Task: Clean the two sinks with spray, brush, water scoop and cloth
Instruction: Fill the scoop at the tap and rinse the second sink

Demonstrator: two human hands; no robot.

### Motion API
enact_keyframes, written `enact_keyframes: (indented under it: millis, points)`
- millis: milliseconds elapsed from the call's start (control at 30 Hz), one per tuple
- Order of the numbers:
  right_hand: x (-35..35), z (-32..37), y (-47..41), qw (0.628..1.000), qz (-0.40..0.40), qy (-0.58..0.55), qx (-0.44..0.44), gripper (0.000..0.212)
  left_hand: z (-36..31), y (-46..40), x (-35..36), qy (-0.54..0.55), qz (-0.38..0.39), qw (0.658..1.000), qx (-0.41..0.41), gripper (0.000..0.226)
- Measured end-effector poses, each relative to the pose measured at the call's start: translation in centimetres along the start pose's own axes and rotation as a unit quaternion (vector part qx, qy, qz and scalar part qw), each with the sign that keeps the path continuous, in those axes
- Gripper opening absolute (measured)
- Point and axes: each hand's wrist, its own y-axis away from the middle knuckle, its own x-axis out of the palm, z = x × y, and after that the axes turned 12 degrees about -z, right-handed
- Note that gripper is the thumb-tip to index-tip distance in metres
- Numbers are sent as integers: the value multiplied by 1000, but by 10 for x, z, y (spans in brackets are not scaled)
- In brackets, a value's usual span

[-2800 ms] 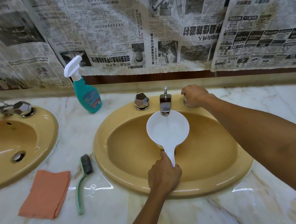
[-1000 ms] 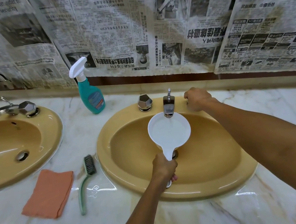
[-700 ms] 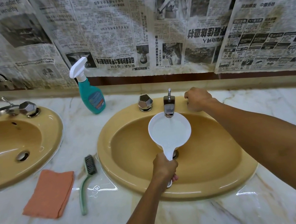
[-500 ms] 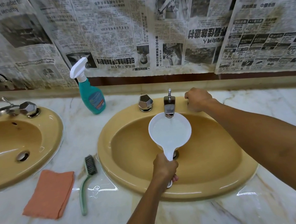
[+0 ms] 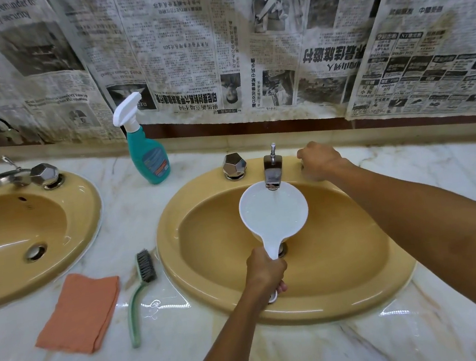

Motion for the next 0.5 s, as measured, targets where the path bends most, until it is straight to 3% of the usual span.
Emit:
enact_keyframes:
  millis: [300,400,500]
  points:
    - [-20,1,3,999,30,-4,12,30,0,2,-3,2,5,1000,10,15]
    - [-26,6,6,996,35,-44,62,20,0,2,-5,3,7,1000,17,18]
    - [-21,3,10,985,22,-104,136,41,2,3,-5,5,11,1000,17,17]
